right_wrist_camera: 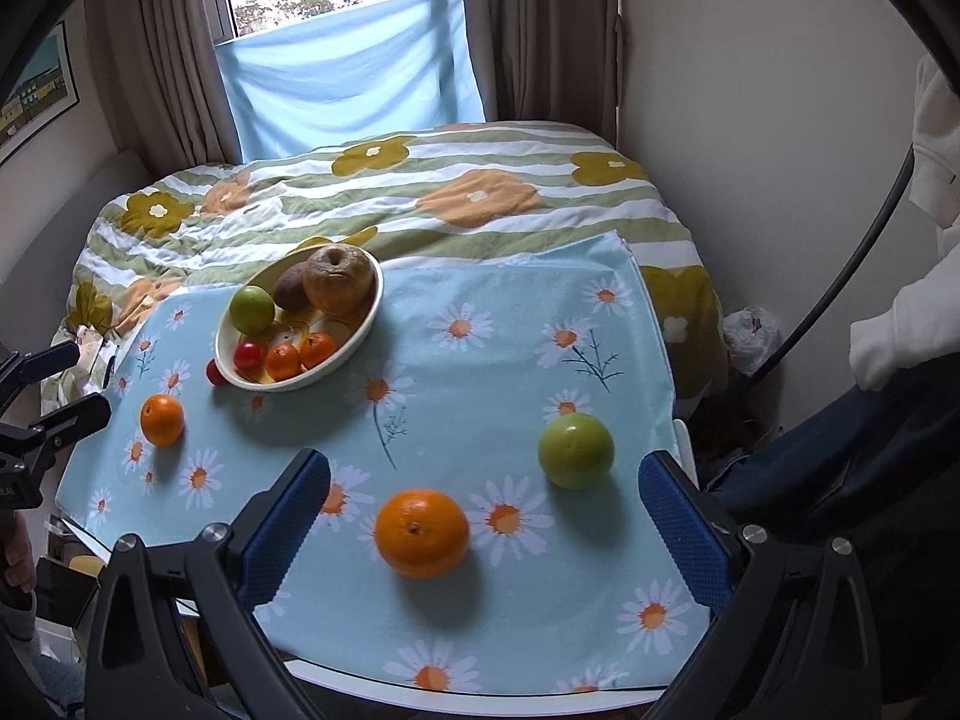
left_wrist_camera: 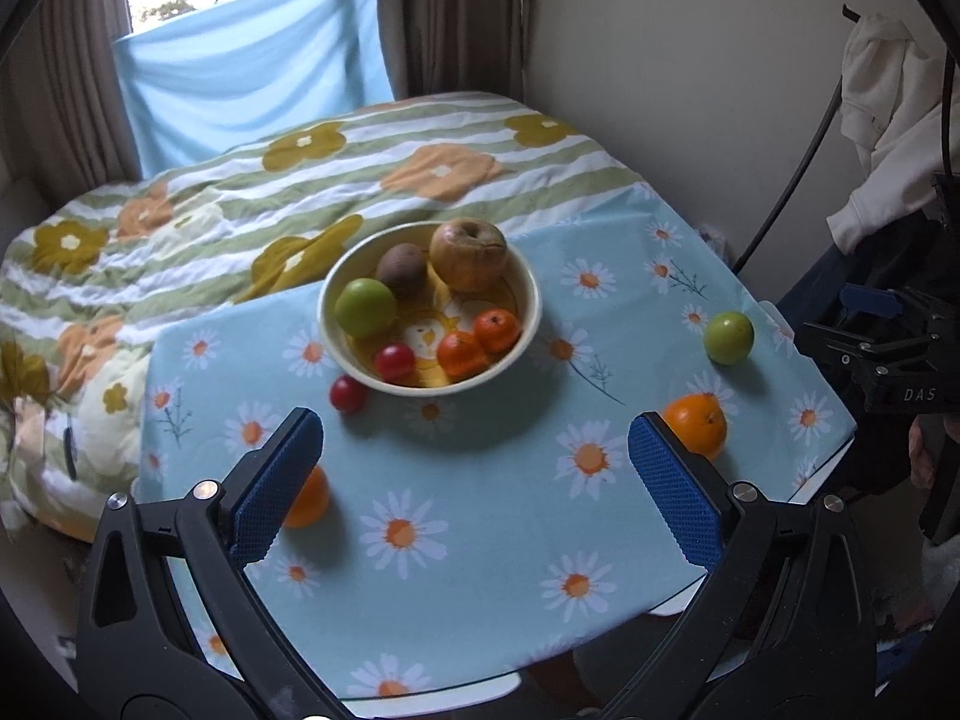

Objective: Organize fruits
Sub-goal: 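Reach the left tool to the large orange while the right tool reaches the large green fruit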

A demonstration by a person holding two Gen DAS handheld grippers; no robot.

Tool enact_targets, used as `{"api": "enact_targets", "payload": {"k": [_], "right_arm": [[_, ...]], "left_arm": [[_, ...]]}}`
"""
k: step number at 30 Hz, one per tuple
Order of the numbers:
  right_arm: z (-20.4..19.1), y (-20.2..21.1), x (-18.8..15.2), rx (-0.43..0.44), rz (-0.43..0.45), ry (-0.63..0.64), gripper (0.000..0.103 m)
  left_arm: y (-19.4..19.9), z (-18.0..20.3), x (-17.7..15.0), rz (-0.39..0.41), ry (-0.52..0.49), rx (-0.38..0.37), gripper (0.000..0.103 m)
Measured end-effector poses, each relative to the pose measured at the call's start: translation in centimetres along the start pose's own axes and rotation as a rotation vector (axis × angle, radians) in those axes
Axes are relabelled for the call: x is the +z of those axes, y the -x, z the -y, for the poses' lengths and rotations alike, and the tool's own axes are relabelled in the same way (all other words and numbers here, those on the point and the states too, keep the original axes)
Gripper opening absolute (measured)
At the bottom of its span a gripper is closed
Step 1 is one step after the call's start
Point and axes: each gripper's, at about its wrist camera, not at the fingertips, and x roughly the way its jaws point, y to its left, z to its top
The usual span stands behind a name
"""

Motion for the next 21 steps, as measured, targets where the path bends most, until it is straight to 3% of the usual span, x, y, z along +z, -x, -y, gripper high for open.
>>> {"api": "enact_targets", "payload": {"k": [9, 21], "right_arm": [[5.8, -3.3, -0.4, 0.04, -0.053, 0.073, 0.103], [8.2, -7.8, -1.1, 0.098, -0.073, 0.139, 0.099]], "left_arm": [[-4.1, 7.8, -1.5, -0.053, 0.022, -0.036, 0.103], [-10.0, 13.6, -3.6, -0.127, -0.001, -0.08, 0.103]]}}
